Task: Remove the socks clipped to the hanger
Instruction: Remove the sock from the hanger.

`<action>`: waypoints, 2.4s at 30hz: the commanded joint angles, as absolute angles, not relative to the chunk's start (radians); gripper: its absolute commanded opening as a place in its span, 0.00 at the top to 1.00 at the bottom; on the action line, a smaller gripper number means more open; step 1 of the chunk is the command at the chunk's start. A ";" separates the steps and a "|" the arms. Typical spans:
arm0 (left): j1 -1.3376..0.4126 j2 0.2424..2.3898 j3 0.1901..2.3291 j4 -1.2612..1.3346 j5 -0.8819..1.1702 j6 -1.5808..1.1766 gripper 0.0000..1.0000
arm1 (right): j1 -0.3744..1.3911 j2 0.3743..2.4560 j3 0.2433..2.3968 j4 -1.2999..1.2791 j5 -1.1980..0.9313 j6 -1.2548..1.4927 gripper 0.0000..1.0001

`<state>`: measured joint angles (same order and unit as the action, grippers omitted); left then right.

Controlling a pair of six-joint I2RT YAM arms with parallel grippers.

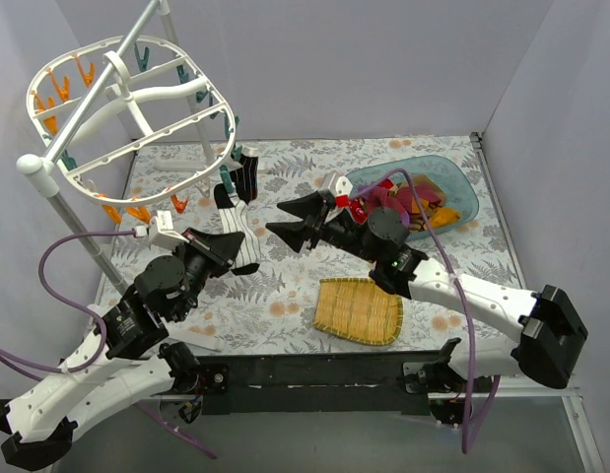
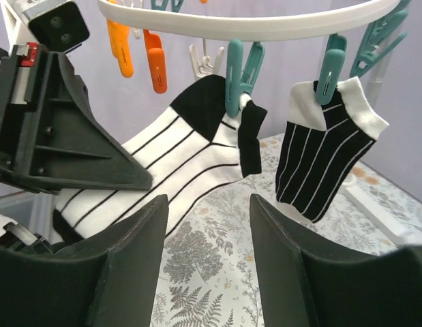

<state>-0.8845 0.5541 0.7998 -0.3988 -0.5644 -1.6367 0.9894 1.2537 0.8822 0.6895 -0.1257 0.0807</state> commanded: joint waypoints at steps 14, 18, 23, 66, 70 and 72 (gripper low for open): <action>-0.877 0.454 0.834 -0.598 -0.514 -1.739 1.00 | 0.825 1.704 1.307 0.972 -0.689 0.503 0.28; -0.877 0.427 0.844 -0.641 -0.529 -1.749 1.00 | 0.827 1.747 1.357 1.000 -0.699 0.543 0.27; -0.879 0.411 0.859 -0.684 -0.546 -1.759 1.00 | 0.842 1.795 1.437 0.974 -0.681 0.545 0.27; -0.879 0.359 0.868 -0.756 -0.566 -1.767 1.00 | 0.953 1.882 1.629 0.796 -0.495 0.462 0.59; -0.879 0.356 0.864 -0.761 -0.568 -1.767 1.00 | 0.962 1.875 1.634 0.762 -0.472 0.431 0.97; -0.879 0.359 0.861 -0.762 -0.569 -1.770 1.00 | 0.966 1.868 1.635 0.746 -0.463 0.420 0.99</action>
